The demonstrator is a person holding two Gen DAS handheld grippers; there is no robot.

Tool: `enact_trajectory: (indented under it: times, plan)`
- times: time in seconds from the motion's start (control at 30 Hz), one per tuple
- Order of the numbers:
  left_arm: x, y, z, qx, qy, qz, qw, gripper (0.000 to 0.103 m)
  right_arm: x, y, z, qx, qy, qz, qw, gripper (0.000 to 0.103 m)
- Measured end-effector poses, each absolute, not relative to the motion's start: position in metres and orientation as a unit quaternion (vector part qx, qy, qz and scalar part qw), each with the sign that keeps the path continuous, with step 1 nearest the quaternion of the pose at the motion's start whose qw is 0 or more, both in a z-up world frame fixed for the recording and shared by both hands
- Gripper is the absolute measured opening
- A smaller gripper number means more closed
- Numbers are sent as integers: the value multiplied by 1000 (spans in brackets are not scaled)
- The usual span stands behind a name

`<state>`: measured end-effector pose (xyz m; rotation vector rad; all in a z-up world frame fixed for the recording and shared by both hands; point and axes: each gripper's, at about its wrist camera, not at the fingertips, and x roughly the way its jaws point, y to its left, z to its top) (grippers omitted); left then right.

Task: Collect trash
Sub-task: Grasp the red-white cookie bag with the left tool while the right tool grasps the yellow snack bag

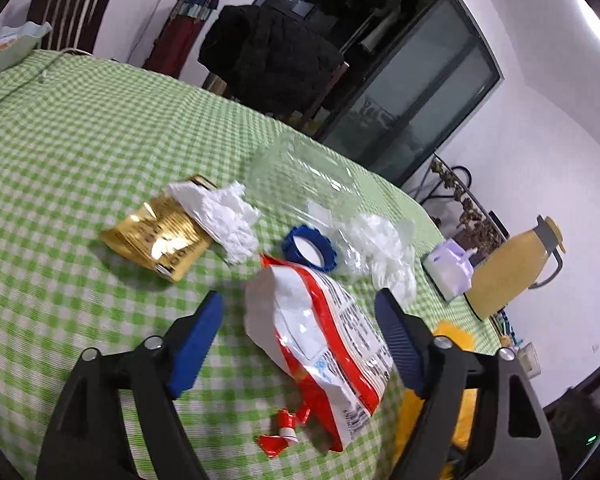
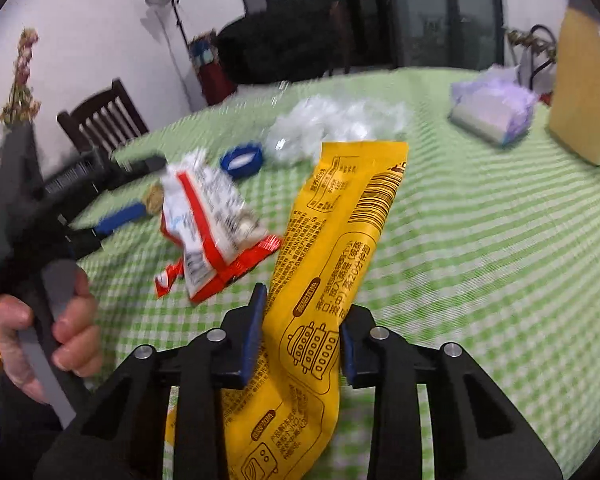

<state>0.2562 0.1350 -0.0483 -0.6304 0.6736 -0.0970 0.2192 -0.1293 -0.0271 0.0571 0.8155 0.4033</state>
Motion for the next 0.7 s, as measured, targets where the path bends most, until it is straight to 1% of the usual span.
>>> enact_trajectory:
  times: [0.1,0.13,0.17,0.27,0.4,0.5,0.57,0.6,0.67,0.7]
  plan:
    - [258,125,-51,-320,346,-59,880,77,211,-152,-12,47,365,185,911,30]
    - [257,119,-50,-323,350,-72,877,79,210,-159,-9,54,360,180,914,30]
    - [255,108,-47,-311,353,-79,879,84,211,-164,-7,59,359,178,914,30]
    - [250,77,-39,-235,351,-33,906,91,206,-178,-3,68,354,181,915,30]
    - [249,45,-38,-164,363,-3,917,92,197,-189,-5,75,357,194,911,31]
    - [252,39,-44,-166,370,28,914,92,189,-200,-4,66,356,189,913,31]
    - [266,39,-56,-186,419,48,888,92,186,-207,-2,58,354,188,914,31]
    - [271,40,-57,-190,426,54,883,93,184,-211,0,56,352,189,915,31]
    - [276,34,-52,-176,414,83,889,93,182,-219,2,59,348,186,917,31]
    - [282,28,-51,-166,419,89,888,93,182,-226,3,64,346,184,918,31]
